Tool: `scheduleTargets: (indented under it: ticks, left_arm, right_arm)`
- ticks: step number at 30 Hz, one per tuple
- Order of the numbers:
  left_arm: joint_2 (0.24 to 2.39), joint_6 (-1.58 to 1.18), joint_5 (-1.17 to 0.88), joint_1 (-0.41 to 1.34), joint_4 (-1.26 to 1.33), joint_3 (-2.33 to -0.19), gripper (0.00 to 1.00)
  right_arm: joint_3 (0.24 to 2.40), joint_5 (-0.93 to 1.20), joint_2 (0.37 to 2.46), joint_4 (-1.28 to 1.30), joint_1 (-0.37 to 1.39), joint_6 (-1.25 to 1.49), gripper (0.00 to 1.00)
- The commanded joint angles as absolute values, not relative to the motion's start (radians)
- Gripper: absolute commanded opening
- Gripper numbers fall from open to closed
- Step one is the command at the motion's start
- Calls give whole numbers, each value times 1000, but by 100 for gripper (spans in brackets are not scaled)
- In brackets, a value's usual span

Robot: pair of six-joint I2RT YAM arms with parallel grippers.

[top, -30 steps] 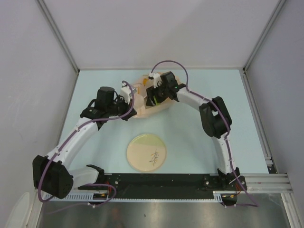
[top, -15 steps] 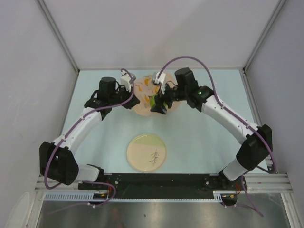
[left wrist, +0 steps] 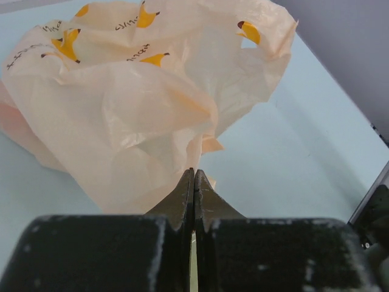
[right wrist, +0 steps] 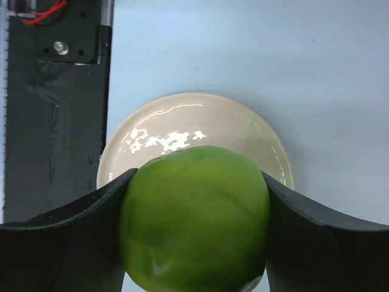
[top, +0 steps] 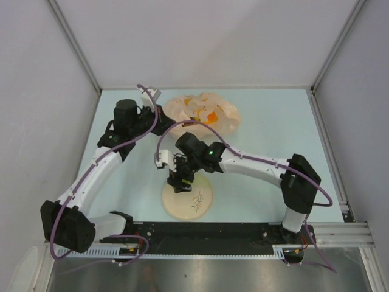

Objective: Take the fake fruits out of the plastic bag
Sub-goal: Place the fake fruit on the plate, then take out the fake fruit from the plastic bag.

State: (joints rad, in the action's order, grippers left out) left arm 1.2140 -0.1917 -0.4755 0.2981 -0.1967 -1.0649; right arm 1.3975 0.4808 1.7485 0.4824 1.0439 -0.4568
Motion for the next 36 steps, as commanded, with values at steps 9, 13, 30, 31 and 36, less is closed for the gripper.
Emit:
scheduleTargets:
  ticks: [9, 13, 30, 31, 36]
  left_arm:
    - [1141, -371, -531, 199, -107, -956, 0]
    - [1121, -353, -535, 198, -107, -937, 0]
    - [1138, -337, -552, 189, -101, -934, 0]
    - [1134, -341, -554, 189, -109, -931, 0]
    - [1131, -348, -575, 189, -153, -928, 0]
  right_arm:
    - [1396, 367, 1936, 331, 1149, -456, 48]
    - [1396, 365, 1965, 310, 1164, -437, 53]
    - [1488, 537, 1619, 564, 953, -466, 100]
    - [1493, 540, 1565, 569, 895, -465, 100]
    - [1493, 520, 1540, 488, 711, -379, 98]
